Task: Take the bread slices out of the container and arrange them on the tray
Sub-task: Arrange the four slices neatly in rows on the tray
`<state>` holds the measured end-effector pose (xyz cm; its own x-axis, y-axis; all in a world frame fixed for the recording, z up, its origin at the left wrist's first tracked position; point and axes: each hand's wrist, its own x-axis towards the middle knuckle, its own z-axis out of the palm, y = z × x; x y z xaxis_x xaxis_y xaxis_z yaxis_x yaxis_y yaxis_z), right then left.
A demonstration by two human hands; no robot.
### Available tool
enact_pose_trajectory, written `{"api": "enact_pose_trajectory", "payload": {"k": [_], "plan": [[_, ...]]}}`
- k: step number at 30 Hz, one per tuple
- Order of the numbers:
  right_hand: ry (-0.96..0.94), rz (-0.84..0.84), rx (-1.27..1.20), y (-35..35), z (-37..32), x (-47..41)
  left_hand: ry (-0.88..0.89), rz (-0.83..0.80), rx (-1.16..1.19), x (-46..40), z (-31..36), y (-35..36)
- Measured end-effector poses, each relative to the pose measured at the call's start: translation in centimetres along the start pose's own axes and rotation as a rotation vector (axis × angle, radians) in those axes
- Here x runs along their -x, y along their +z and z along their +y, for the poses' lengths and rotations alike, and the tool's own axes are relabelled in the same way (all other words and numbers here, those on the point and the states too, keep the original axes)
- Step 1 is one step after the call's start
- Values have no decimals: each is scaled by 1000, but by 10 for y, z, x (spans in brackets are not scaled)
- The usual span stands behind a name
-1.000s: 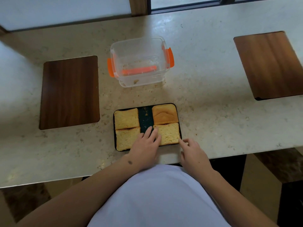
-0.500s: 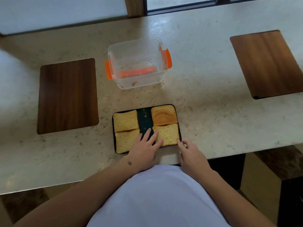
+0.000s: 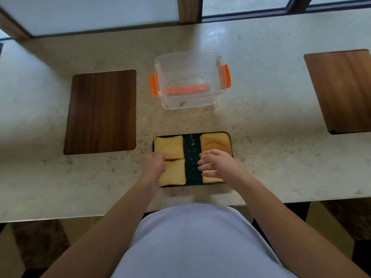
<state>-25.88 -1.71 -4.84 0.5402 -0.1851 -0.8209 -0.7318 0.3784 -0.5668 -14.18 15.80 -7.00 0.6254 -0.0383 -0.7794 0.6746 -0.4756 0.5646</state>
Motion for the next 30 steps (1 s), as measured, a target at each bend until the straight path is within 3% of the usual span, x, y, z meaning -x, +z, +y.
{"api": "enact_pose_trajectory", "payload": {"k": [7,14,30], "plan": [[82,91,166,47,-15,-52,-25,-61,-80,-23,0,-32],[116,87,320,63,-17,-64,-179,-61,49,-31,0,-22],[56,145,331,58,-13,-59,-115,-178,-34,-36,1,-9]]}}
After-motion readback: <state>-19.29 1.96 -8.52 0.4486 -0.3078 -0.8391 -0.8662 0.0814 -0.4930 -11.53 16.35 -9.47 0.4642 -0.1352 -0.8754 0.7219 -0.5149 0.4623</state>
